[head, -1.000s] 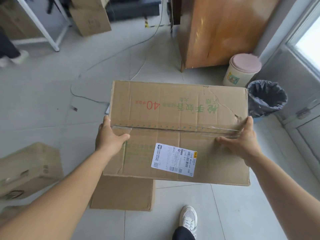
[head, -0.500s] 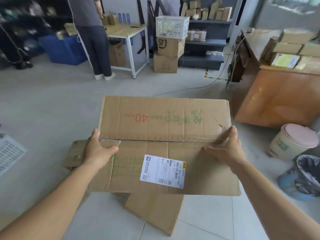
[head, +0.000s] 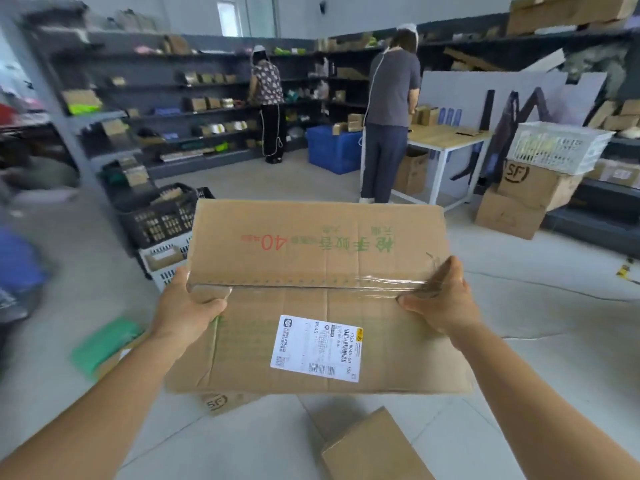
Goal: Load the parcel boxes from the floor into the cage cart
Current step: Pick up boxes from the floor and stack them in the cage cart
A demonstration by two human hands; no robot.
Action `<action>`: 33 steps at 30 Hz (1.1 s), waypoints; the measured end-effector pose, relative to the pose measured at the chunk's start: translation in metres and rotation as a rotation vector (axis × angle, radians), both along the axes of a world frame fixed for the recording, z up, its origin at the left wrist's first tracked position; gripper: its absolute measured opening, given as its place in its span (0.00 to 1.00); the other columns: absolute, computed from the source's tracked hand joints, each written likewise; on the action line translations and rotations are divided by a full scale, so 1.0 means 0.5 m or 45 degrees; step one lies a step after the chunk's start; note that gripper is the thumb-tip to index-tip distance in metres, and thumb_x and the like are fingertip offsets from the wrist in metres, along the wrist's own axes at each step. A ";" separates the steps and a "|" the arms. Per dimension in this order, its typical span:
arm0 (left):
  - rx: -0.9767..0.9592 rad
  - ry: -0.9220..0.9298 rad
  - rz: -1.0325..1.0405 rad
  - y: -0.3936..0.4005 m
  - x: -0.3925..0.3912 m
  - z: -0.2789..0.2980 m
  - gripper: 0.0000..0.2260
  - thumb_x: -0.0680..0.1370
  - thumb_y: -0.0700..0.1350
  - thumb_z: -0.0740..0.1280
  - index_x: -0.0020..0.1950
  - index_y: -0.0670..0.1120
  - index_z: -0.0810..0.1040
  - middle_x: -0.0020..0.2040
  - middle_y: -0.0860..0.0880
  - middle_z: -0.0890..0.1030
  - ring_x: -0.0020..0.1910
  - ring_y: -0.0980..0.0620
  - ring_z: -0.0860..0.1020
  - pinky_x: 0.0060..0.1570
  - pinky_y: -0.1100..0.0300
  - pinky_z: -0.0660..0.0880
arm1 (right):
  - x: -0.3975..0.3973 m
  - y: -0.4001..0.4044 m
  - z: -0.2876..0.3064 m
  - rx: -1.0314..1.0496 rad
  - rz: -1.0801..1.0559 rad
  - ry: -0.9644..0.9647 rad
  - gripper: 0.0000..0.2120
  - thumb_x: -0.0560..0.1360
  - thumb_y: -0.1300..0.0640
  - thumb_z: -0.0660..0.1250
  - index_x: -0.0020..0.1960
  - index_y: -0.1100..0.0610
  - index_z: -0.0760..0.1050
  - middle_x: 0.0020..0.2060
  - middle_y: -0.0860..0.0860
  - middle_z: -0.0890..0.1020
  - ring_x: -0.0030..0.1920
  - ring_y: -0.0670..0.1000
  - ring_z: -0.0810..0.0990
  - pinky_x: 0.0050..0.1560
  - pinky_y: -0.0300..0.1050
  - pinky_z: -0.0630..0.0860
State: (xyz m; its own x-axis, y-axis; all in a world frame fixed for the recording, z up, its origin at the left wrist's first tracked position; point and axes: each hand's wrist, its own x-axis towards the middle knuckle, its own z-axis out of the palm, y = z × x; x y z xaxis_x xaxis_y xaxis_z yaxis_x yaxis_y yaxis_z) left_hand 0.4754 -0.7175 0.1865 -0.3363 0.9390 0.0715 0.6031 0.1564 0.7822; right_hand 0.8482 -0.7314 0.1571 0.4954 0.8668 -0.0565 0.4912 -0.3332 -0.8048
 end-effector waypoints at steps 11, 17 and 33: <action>0.174 0.010 0.464 -0.164 -0.332 0.088 0.21 0.69 0.39 0.74 0.58 0.48 0.71 0.51 0.50 0.79 0.47 0.47 0.77 0.46 0.55 0.71 | -0.365 0.130 0.090 0.097 0.512 0.013 0.44 0.58 0.43 0.79 0.66 0.44 0.58 0.61 0.52 0.73 0.62 0.62 0.72 0.63 0.59 0.71; 0.266 0.048 0.685 -0.288 -0.535 0.146 0.23 0.70 0.38 0.73 0.61 0.50 0.70 0.47 0.53 0.78 0.47 0.48 0.75 0.42 0.57 0.69 | -0.620 0.137 0.133 0.169 0.779 0.067 0.46 0.59 0.42 0.79 0.70 0.44 0.58 0.63 0.50 0.73 0.64 0.61 0.71 0.64 0.58 0.71; 0.407 0.200 1.196 -0.681 -1.013 0.225 0.23 0.69 0.41 0.74 0.61 0.48 0.71 0.55 0.46 0.79 0.53 0.44 0.78 0.51 0.53 0.73 | -1.313 -0.019 0.227 0.336 1.274 0.214 0.55 0.55 0.41 0.79 0.73 0.43 0.53 0.66 0.52 0.72 0.64 0.59 0.72 0.62 0.62 0.72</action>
State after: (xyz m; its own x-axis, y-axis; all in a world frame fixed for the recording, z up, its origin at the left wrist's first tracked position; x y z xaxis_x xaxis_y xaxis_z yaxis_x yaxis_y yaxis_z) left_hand -0.0310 -1.0579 0.2992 -0.8962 0.2272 0.3810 0.4431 0.4184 0.7928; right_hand 0.1917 -0.7410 0.2705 -0.4513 0.8714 0.1926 0.3209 0.3598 -0.8761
